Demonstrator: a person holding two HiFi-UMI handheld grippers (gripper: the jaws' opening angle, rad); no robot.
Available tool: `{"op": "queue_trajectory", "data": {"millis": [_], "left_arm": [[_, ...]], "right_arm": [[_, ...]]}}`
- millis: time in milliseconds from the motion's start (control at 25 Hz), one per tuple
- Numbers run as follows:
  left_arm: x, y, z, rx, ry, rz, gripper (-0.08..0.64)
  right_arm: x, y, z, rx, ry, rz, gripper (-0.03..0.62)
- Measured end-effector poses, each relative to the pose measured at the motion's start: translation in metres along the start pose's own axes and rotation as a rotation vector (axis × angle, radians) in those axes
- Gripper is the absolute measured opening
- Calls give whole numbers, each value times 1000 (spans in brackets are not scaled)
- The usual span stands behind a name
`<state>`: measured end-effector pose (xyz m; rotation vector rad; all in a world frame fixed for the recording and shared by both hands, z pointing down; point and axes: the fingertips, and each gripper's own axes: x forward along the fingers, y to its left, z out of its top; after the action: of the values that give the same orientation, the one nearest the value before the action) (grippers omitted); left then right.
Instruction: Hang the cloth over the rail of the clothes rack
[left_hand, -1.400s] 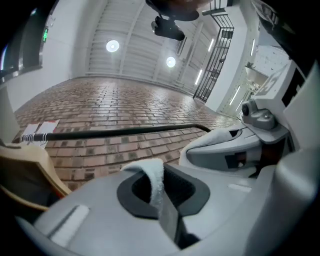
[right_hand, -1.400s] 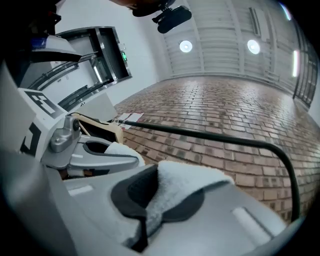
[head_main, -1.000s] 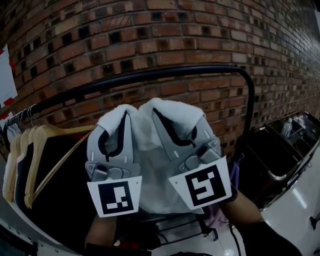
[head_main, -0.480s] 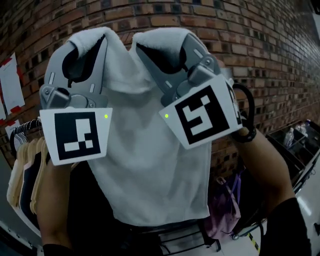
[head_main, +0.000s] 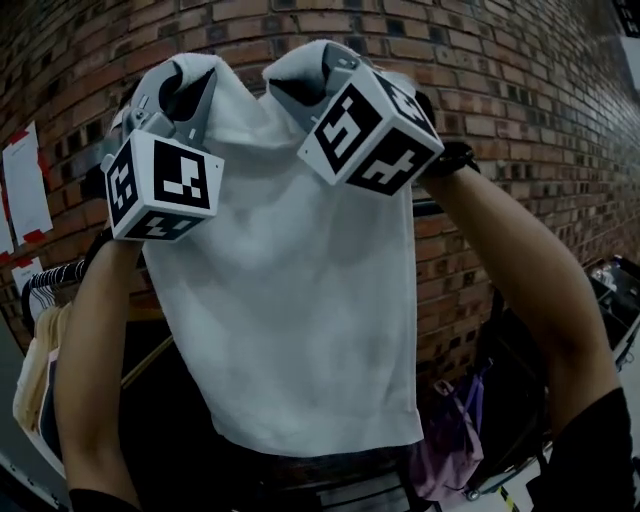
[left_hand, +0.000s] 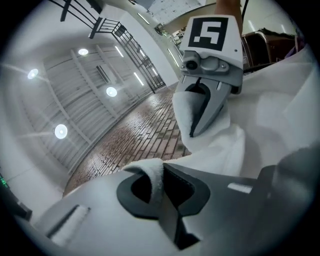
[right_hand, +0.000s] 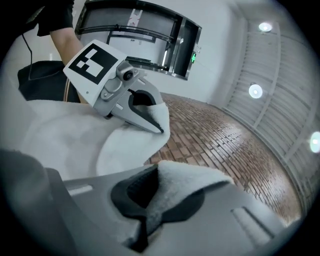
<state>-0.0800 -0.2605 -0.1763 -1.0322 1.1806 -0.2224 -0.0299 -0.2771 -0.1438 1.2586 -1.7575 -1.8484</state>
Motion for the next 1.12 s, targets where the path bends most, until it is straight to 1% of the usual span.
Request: {"op": "queue_trajectory", "data": {"millis": [80,120,200,240,280,360,440,480,600,640,720,760,800,840,880,920,1000,1040,1120], "left_arm": [[12,-14,-14,4,35,-32,15],[18,-25,-22,7,55,-61,15],[29,-56,-39,20,94,-156,15],[33,-76,-48,28,117,-227,15],[35,-99,-58,34,144,-319,15],[32,-151,-79,28,206,-554,15],[23,-196,-96,-2,260,-781,15],[19,-213,-102,-20,282,-867,15],[2,-249,-121,-59,363,-1080,15],[-10,-263,-127,-77,395,-1176,15],[-40,-290,-127,-142,438,-1389,15],[-53,-300,-124,-182,449,-1480,15],[-63,-307,-120,-221,458,-1551,17],[-71,-311,-117,-258,470,-1598,18],[-75,-313,-116,-288,484,-1621,20],[-77,-313,-117,-307,499,-1629,31],[-77,-312,-119,-304,513,-1623,133],[-75,-312,-119,-291,507,-1613,162],[-71,-310,-116,-273,475,-1596,194]], "right_arm": [[15,10,-20,-19,56,46,11],[22,19,-31,-27,89,77,11],[36,43,-55,-31,157,166,11],[42,59,-67,-22,189,221,11],[47,75,-80,-4,220,281,11],[55,107,-102,45,277,398,11],[60,129,-117,88,315,487,11],[61,137,-123,108,331,526,11],[61,160,-142,156,395,646,11],[58,170,-149,173,424,696,11],[48,195,-156,235,461,828,11],[42,209,-157,281,470,900,11],[36,220,-156,329,477,969,11],[31,229,-156,367,485,1026,12],[27,235,-156,390,493,1069,12],[23,238,-156,397,502,1099,14],[20,243,-158,379,523,1133,32],[19,244,-159,357,531,1138,69],[21,243,-162,300,535,1126,135]]}}
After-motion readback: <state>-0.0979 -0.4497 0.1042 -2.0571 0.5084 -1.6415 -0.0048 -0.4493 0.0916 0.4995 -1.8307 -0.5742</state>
